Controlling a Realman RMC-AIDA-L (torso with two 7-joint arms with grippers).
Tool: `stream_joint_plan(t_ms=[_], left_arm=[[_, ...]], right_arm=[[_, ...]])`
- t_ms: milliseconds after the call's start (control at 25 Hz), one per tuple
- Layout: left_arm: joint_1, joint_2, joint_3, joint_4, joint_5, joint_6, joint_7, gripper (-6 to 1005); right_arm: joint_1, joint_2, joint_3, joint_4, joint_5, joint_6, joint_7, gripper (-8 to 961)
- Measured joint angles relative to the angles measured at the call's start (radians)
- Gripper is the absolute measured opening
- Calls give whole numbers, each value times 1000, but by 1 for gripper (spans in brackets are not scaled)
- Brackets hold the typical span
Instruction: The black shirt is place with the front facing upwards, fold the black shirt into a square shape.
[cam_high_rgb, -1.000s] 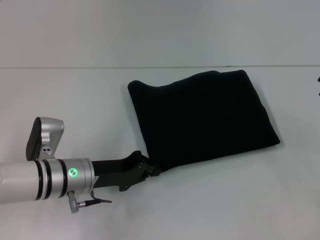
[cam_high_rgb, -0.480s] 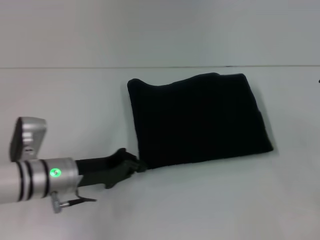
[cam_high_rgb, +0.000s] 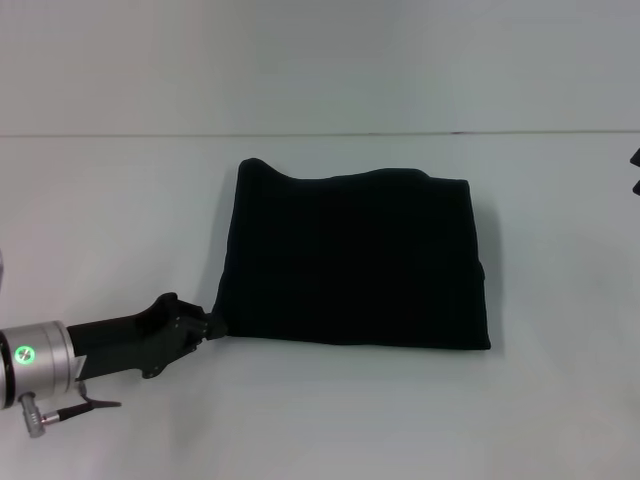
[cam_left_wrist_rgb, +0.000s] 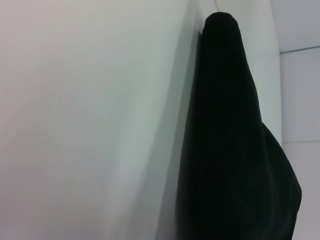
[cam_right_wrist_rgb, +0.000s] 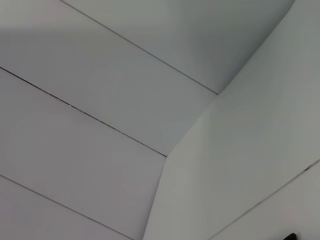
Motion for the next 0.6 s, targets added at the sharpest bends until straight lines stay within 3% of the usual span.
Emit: stream_joint_plan(t_ms=[160,400,480,600], left_arm=[[-2,4,-2,6,8,11,25,41],[8,34,-21,87,79,109,82,54],[26,49,-59,120,75,164,116,111],[59,49,-153,175,9,265,277,195]], right_arm=[[1,0,-4,0,-3,4,0,750],[4,-8,-17,-5,-51,32,1,753],[12,-12,-19,-13,-110,40,-2,754],[23,-19,-24,-41,-205,41,-66,756]])
